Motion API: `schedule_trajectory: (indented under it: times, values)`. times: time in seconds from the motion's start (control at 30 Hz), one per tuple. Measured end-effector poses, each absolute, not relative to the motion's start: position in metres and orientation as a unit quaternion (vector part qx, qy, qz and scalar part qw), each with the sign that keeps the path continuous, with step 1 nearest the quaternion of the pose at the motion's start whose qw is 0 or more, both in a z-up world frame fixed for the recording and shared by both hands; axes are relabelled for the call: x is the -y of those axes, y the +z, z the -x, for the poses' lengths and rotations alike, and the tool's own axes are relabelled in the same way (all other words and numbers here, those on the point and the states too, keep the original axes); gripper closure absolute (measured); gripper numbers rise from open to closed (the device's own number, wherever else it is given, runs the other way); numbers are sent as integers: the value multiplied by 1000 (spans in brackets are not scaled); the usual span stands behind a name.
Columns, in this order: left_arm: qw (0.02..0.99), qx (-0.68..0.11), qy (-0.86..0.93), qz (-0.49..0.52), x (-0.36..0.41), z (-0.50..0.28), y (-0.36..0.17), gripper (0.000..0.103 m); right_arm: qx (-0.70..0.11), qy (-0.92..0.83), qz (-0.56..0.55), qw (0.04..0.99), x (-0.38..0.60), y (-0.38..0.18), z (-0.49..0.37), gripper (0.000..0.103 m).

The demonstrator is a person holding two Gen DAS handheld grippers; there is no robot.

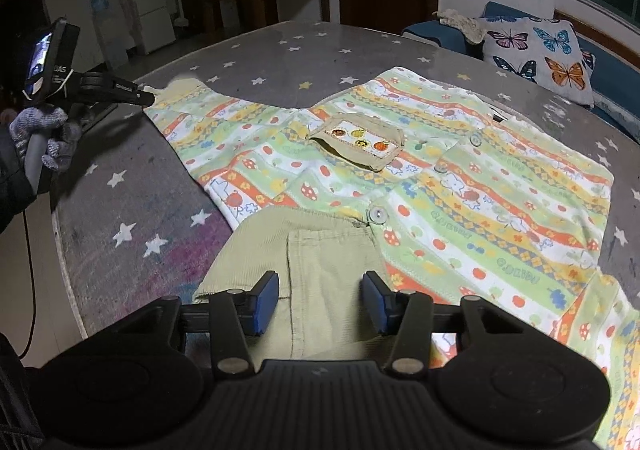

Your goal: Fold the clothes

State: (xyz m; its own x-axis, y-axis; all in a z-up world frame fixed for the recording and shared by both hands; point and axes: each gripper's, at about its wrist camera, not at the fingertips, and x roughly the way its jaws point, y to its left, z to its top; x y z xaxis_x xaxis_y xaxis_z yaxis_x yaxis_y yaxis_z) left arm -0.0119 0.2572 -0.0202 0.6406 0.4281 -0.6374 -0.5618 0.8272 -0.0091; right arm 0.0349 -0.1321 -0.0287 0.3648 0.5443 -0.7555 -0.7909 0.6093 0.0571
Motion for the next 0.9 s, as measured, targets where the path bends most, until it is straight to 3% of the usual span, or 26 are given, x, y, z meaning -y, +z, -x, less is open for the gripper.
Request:
schedule_trajectory:
  times: [0.3, 0.4, 0.47, 0.53, 0.9]
  values:
    - [896, -339, 280, 59, -242, 9, -19, 94, -373, 421, 164, 810, 126, -23, -32, 60]
    - [906, -330, 262, 41, -225, 14, -7, 93, -379, 409, 166, 813, 126, -29, -34, 78]
    - [918, -322, 231, 30, -208, 17, 2, 93, -381, 401, 158, 818, 129, -29, -37, 95]
    - [930, -313, 195, 8, -184, 18, 9, 93, -378, 395, 150, 824, 134, -26, -37, 99]
    - [943, -318, -26, -97, -48, -14, -14, 91, -355, 378, 57, 853, 172, 11, -47, 102]
